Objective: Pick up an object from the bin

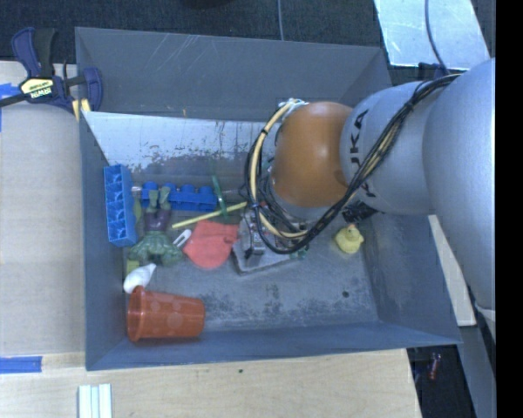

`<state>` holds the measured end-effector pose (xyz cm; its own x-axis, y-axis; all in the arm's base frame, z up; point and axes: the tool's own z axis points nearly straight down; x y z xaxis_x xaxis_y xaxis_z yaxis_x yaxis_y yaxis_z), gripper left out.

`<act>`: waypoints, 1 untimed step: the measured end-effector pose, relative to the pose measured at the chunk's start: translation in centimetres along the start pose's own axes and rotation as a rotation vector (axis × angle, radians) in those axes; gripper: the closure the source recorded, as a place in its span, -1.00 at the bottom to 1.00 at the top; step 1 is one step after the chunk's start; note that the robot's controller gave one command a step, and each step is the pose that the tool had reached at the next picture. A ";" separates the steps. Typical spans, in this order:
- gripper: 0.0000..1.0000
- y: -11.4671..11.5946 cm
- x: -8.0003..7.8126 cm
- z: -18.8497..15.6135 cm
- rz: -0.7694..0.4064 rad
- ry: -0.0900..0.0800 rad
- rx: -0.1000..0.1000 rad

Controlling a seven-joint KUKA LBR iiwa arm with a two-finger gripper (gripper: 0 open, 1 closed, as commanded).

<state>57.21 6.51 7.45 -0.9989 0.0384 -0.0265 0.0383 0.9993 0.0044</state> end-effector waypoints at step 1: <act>1.00 0.0 0.0 0.0 0.000 0.000 0.000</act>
Offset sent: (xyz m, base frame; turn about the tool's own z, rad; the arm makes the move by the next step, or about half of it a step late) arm 0.0345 0.0212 0.0212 -0.3605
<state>57.21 6.51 7.44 -0.9989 0.0387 -0.0265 0.0386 0.9992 0.0045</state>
